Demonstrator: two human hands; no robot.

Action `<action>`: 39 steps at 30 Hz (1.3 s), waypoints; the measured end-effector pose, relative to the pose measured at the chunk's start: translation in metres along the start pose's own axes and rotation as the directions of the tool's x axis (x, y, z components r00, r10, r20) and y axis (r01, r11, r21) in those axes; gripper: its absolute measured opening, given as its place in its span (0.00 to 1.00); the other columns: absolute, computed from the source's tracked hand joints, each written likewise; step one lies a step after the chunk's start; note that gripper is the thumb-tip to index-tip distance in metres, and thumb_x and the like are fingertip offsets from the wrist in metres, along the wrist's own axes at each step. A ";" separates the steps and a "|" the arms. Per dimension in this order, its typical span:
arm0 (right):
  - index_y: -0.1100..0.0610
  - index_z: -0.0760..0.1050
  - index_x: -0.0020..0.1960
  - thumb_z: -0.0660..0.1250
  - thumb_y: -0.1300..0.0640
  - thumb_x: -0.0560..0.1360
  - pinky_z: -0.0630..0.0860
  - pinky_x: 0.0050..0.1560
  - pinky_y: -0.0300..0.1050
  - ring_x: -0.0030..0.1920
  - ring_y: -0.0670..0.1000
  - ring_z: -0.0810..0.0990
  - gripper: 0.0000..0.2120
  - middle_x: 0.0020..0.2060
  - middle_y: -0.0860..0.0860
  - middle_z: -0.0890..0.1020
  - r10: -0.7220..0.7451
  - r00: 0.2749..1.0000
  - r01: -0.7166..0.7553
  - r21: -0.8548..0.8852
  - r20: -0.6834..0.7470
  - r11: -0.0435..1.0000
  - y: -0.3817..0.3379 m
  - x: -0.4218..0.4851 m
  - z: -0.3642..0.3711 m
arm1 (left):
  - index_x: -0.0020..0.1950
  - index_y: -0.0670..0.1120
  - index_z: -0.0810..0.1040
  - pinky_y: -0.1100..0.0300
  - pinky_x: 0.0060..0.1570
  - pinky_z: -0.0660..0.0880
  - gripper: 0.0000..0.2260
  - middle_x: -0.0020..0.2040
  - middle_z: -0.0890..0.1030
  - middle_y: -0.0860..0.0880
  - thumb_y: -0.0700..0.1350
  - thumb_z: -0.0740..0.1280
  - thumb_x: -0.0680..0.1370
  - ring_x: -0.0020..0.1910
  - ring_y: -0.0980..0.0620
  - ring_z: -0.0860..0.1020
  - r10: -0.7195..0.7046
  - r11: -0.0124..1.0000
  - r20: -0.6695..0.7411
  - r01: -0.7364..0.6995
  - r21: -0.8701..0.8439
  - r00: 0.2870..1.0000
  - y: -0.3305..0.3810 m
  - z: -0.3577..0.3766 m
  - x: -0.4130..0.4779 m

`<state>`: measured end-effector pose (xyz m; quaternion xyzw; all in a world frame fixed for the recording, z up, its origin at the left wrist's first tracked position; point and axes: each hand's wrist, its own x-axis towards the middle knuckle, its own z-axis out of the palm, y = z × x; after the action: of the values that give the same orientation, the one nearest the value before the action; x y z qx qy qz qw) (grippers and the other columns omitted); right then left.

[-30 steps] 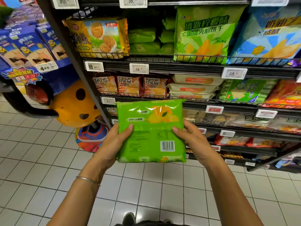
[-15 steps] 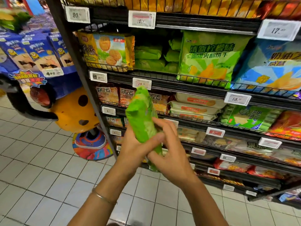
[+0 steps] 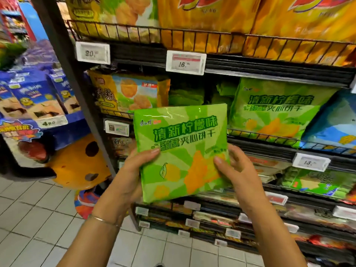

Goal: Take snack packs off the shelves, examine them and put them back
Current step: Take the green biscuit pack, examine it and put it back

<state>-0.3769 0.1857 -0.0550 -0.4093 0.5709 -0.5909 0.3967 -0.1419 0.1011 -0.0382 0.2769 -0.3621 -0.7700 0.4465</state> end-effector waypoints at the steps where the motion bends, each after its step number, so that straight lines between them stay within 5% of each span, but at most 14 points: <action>1: 0.48 0.76 0.68 0.75 0.43 0.69 0.79 0.65 0.59 0.69 0.54 0.78 0.29 0.65 0.48 0.82 -0.014 0.999 0.013 -0.027 -0.030 1.000 -0.003 0.012 0.004 | 0.62 0.39 0.83 0.48 0.40 0.85 0.25 0.49 0.88 0.40 0.43 0.81 0.66 0.44 0.43 0.88 0.004 0.999 -0.018 -0.003 0.035 1.000 0.008 0.003 0.016; 4: 0.51 0.78 0.68 0.71 0.38 0.71 0.76 0.68 0.63 0.67 0.55 0.80 0.29 0.64 0.50 0.83 -0.077 0.979 0.063 -0.081 -0.189 0.995 -0.009 0.038 0.016 | 0.64 0.41 0.81 0.48 0.46 0.84 0.24 0.50 0.88 0.42 0.51 0.75 0.72 0.43 0.47 0.88 0.144 0.939 -0.122 -0.097 0.330 0.982 0.028 0.017 0.063; 6: 0.52 0.78 0.67 0.70 0.39 0.72 0.76 0.68 0.62 0.65 0.54 0.81 0.28 0.62 0.50 0.84 -0.106 0.948 0.092 -0.062 -0.299 0.994 -0.013 0.051 0.019 | 0.62 0.45 0.79 0.51 0.46 0.84 0.28 0.52 0.88 0.43 0.58 0.78 0.68 0.44 0.51 0.87 0.290 0.800 -0.130 -0.165 0.577 0.948 0.035 0.024 0.085; 9: 0.43 0.76 0.61 0.69 0.41 0.71 0.77 0.58 0.34 0.56 0.28 0.79 0.19 0.53 0.27 0.82 -0.158 0.891 0.137 -0.080 -0.425 0.987 -0.015 0.067 0.019 | 0.59 0.56 0.78 0.46 0.52 0.83 0.24 0.54 0.86 0.52 0.67 0.75 0.70 0.51 0.52 0.85 0.380 0.604 0.013 -0.258 0.754 0.925 0.043 0.029 0.103; 11: 0.41 0.67 0.66 0.68 0.39 0.70 0.69 0.51 0.19 0.51 0.16 0.70 0.27 0.54 0.21 0.73 -0.181 0.852 0.143 -0.113 -0.492 0.983 -0.015 0.074 0.020 | 0.57 0.60 0.79 0.46 0.51 0.81 0.20 0.51 0.84 0.57 0.71 0.66 0.73 0.52 0.54 0.83 0.468 0.350 0.126 -0.315 0.882 0.875 0.051 0.030 0.108; 13: 0.42 0.64 0.70 0.68 0.39 0.69 0.67 0.55 0.19 0.53 0.15 0.67 0.32 0.57 0.25 0.69 -0.205 0.826 0.150 -0.145 -0.525 0.978 -0.013 0.081 0.023 | 0.60 0.61 0.79 0.48 0.47 0.78 0.21 0.50 0.82 0.56 0.72 0.62 0.77 0.51 0.49 0.80 0.556 0.068 0.202 -0.286 0.956 0.806 0.058 0.031 0.110; 17: 0.51 0.69 0.77 0.69 0.40 0.71 0.69 0.61 0.21 0.66 0.27 0.71 0.37 0.70 0.38 0.74 -0.306 0.799 0.216 -0.228 -0.518 0.950 -0.013 0.094 0.033 | 0.63 0.49 0.78 0.52 0.36 0.70 0.23 0.46 0.83 0.49 0.66 0.65 0.80 0.45 0.41 0.80 0.662 -0.174 0.247 -0.176 0.969 0.707 0.067 0.044 0.111; 21: 0.49 0.63 0.80 0.67 0.36 0.74 0.60 0.62 0.17 0.66 0.21 0.63 0.38 0.70 0.31 0.65 -0.351 0.800 0.204 -0.329 -0.487 0.922 -0.025 0.109 0.040 | 0.56 0.48 0.74 0.47 0.35 0.77 0.20 0.40 0.82 0.49 0.64 0.68 0.80 0.40 0.41 0.81 0.652 -0.123 0.207 -0.167 0.978 0.730 0.077 0.054 0.115; 23: 0.52 0.71 0.74 0.67 0.36 0.78 0.66 0.66 0.32 0.70 0.39 0.68 0.30 0.69 0.41 0.71 -0.391 0.783 0.185 -0.420 -0.484 0.889 -0.030 0.115 0.043 | 0.56 0.47 0.71 0.42 0.40 0.79 0.20 0.42 0.82 0.48 0.60 0.72 0.79 0.42 0.39 0.81 0.649 -0.033 0.151 -0.170 0.985 0.746 0.079 0.057 0.118; 25: 0.58 0.77 0.60 0.64 0.38 0.79 0.68 0.58 0.45 0.60 0.53 0.70 0.24 0.57 0.53 0.72 -0.479 0.743 0.174 -0.555 -0.468 0.813 -0.035 0.117 0.048 | 0.55 0.46 0.70 0.40 0.42 0.79 0.19 0.42 0.81 0.49 0.56 0.74 0.78 0.44 0.39 0.82 0.652 0.011 0.137 -0.190 0.982 0.745 0.080 0.058 0.120; 28: 0.59 0.76 0.52 0.69 0.44 0.79 0.64 0.57 0.45 0.56 0.52 0.64 0.18 0.53 0.54 0.65 -0.516 0.694 0.155 -0.596 -0.502 0.788 -0.041 0.118 0.048 | 0.55 0.45 0.71 0.41 0.43 0.80 0.19 0.42 0.81 0.49 0.54 0.76 0.77 0.43 0.40 0.82 0.660 0.070 0.121 -0.221 0.973 0.742 0.078 0.060 0.120; 32: 0.56 0.67 0.44 0.71 0.51 0.80 0.71 0.55 0.59 0.52 0.57 0.66 0.15 0.50 0.55 0.64 -0.513 0.697 0.135 -0.611 -0.501 0.780 -0.055 0.120 0.047 | 0.57 0.46 0.71 0.42 0.45 0.78 0.18 0.46 0.82 0.48 0.51 0.76 0.77 0.43 0.40 0.81 0.674 0.073 0.102 -0.203 0.976 0.731 0.067 0.068 0.122; 37: 0.57 0.64 0.47 0.70 0.56 0.80 0.76 0.48 0.66 0.45 0.56 0.68 0.14 0.49 0.53 0.64 -0.479 0.725 0.120 -0.595 -0.494 0.795 -0.062 0.119 0.049 | 0.58 0.50 0.69 0.61 0.44 0.61 0.18 0.52 0.78 0.51 0.43 0.76 0.76 0.48 0.47 0.75 0.669 0.092 0.062 -0.165 0.982 0.741 0.059 0.077 0.132; 39: 0.56 0.64 0.49 0.68 0.57 0.81 0.77 0.50 0.65 0.44 0.55 0.68 0.12 0.50 0.52 0.64 -0.457 0.746 0.110 -0.586 -0.485 0.803 -0.063 0.117 0.050 | 0.63 0.47 0.71 0.58 0.48 0.63 0.19 0.58 0.79 0.47 0.41 0.74 0.77 0.56 0.42 0.77 0.655 0.096 0.064 -0.167 0.981 0.753 0.056 0.078 0.135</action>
<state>-0.3715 0.0606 0.0120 -0.3754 0.7324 -0.5671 -0.0323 -0.2335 -0.0134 0.0385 0.5187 -0.7157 -0.1441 0.4449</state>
